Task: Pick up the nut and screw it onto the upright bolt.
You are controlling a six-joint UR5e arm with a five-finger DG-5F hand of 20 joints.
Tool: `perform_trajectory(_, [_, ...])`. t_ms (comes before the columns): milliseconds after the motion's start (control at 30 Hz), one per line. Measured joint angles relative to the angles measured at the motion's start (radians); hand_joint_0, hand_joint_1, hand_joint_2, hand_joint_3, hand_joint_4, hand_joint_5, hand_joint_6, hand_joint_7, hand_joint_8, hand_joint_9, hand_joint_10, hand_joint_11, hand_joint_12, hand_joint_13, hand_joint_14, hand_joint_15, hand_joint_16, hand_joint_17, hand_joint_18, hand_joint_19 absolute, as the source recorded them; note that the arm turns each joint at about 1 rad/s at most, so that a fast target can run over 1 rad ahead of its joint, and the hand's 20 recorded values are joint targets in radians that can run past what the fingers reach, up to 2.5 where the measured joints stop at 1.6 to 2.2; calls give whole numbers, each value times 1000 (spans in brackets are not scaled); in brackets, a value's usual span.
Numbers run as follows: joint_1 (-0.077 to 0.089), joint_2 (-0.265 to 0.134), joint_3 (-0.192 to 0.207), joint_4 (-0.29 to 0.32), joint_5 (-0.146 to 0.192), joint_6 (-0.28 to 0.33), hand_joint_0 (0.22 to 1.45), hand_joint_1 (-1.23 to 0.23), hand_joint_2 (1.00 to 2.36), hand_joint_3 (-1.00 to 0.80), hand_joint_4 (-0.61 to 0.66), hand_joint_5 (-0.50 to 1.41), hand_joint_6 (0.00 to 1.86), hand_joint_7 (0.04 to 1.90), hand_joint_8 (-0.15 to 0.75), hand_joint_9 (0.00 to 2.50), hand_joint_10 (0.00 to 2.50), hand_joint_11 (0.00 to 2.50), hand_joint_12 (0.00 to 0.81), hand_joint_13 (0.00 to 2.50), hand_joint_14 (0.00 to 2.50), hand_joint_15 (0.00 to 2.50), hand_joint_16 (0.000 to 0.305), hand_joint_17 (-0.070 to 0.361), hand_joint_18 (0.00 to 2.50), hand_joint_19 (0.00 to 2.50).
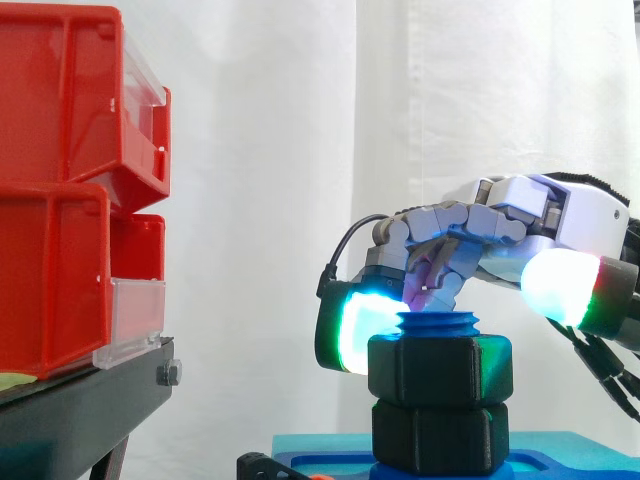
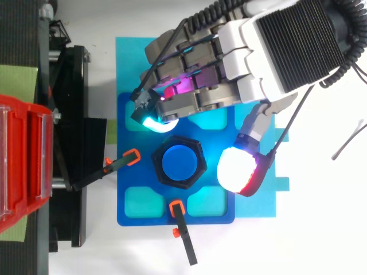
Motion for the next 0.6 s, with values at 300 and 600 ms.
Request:
perform_trajectory(300, [15,0,12,6,14,0,465,-169,1000,-500,263,-23,504,966,225,1223,0,0,184,928,1,0,38,85,762,290])
perform_trajectory(600, [34,0,20,5,39,-1,466,-169,1000,-500,260,-23,504,963,218,1218,0,0,185,924,1,0,38,85,759,286])
